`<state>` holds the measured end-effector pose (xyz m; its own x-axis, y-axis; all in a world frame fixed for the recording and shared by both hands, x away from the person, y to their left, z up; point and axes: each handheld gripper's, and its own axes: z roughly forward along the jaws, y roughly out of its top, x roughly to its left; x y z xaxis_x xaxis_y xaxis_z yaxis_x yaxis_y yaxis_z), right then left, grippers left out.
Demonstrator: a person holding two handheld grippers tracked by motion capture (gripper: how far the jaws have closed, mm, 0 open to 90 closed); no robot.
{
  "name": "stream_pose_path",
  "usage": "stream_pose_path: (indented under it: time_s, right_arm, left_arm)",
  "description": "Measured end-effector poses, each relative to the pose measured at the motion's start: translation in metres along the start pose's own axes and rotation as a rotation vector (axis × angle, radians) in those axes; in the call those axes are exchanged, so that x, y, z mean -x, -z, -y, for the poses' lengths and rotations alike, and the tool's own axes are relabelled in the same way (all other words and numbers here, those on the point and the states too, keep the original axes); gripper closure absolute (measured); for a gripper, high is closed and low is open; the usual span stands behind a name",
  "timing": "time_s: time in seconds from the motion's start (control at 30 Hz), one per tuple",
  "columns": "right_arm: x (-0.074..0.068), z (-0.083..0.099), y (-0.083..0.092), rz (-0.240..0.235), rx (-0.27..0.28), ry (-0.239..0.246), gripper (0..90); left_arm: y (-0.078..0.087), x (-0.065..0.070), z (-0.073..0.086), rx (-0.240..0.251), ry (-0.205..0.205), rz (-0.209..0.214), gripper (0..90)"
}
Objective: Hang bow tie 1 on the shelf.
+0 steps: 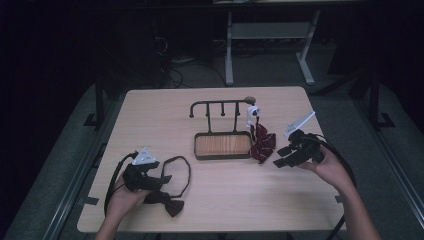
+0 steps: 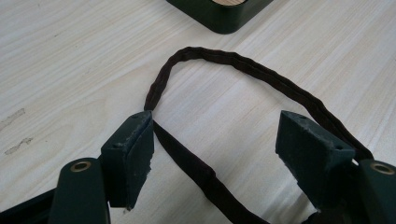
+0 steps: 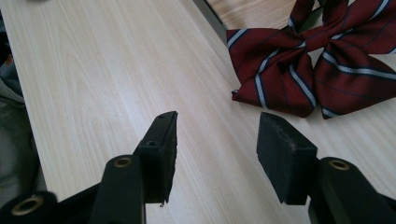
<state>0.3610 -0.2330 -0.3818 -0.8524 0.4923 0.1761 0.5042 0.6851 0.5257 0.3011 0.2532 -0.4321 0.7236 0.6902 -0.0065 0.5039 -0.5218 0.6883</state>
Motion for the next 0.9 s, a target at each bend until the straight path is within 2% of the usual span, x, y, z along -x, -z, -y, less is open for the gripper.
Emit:
stream_pose_path:
  time_s: [0.33,0.4,0.5,0.57,0.7,0.8,0.9]
  right_arm:
    - [-0.008,0.013,-0.010,0.007,-0.022,0.010,46.6]
    - [-0.010,0.015,-0.012,0.004,-0.020,0.010,46.5]
    - [-0.014,0.018,-0.014,0.004,-0.019,0.010,46.0]
    - [-0.016,0.020,-0.016,0.002,-0.021,0.012,45.9]
    - [-0.019,0.025,-0.019,0.007,-0.024,0.012,45.8]
    - [-0.021,0.028,-0.021,0.008,-0.019,0.014,45.0]
    - [-0.022,0.029,-0.021,0.024,-0.035,0.012,43.9]
  left_arm:
    - [-0.001,0.000,-0.002,-0.011,-0.017,0.000,28.5]
    - [-0.001,0.001,-0.002,-0.016,-0.009,0.000,28.5]
    - [-0.001,-0.001,-0.003,-0.020,-0.027,-0.009,28.6]
    - [-0.001,0.000,-0.005,-0.021,-0.025,-0.007,29.0]
    - [-0.002,-0.003,-0.008,-0.030,-0.034,-0.008,30.8]
    - [-0.003,-0.004,-0.011,-0.050,-0.031,0.007,35.4]
    - [-0.004,-0.006,-0.015,-0.058,-0.036,0.001,39.1]
